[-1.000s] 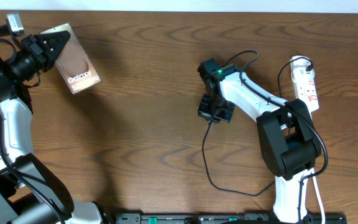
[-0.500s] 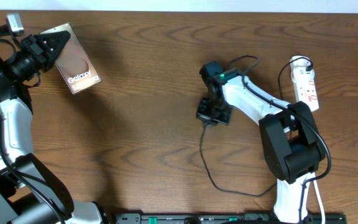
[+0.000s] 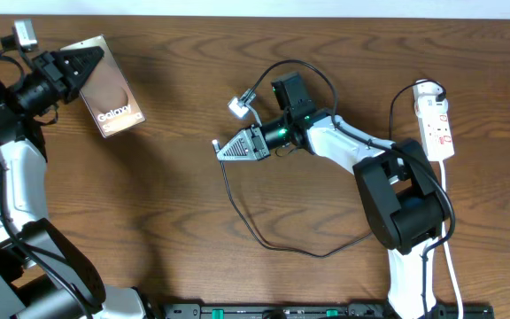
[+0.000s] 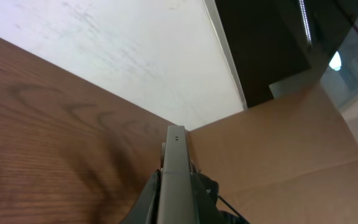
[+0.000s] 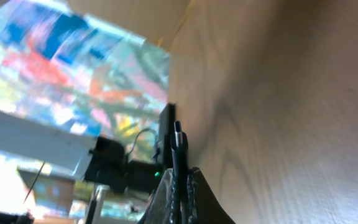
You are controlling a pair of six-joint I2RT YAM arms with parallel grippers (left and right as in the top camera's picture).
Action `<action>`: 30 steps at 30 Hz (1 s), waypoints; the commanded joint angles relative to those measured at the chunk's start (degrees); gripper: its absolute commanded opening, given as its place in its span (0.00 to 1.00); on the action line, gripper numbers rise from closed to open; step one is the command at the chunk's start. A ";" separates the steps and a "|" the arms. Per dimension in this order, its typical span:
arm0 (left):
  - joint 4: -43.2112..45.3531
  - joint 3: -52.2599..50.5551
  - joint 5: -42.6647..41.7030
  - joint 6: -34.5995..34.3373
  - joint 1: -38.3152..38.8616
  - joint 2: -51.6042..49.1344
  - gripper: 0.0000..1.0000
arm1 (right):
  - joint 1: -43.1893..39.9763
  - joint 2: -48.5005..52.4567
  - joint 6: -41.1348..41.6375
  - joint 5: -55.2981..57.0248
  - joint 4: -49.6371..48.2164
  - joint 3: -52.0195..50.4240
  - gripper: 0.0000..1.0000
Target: Plug charger to phone and switch on socket
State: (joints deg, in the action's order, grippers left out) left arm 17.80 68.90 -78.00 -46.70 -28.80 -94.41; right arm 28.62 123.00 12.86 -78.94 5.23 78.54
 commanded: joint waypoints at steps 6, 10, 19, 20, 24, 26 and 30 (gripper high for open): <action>0.35 0.31 -2.36 2.34 4.90 0.11 0.07 | 3.30 -0.07 -0.50 -10.54 -7.13 0.15 0.01; 0.33 0.31 -2.38 3.15 6.67 0.11 0.07 | 4.83 -0.07 6.71 -10.51 -16.06 0.15 0.01; 0.35 0.31 0.46 3.61 10.12 0.11 0.07 | 5.62 -0.07 25.09 -7.52 -34.71 0.15 0.01; 0.35 0.31 1.27 3.58 10.67 0.11 0.08 | 5.81 -0.07 26.77 -6.86 -36.04 0.15 0.01; 0.37 0.31 5.07 3.56 12.79 0.11 0.07 | 6.03 -0.07 29.46 -5.77 -38.99 0.15 0.01; 0.37 0.31 6.12 3.56 13.70 0.11 0.07 | 6.03 -0.07 30.01 -5.29 -39.39 0.15 0.01; 0.42 0.31 8.04 3.58 15.13 0.11 0.07 | 5.99 -0.07 29.99 -5.20 -39.39 0.15 0.01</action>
State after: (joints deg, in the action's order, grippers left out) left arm 17.80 68.90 -71.83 -43.44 -14.57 -94.41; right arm 34.33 123.00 41.69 -84.79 -34.00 78.30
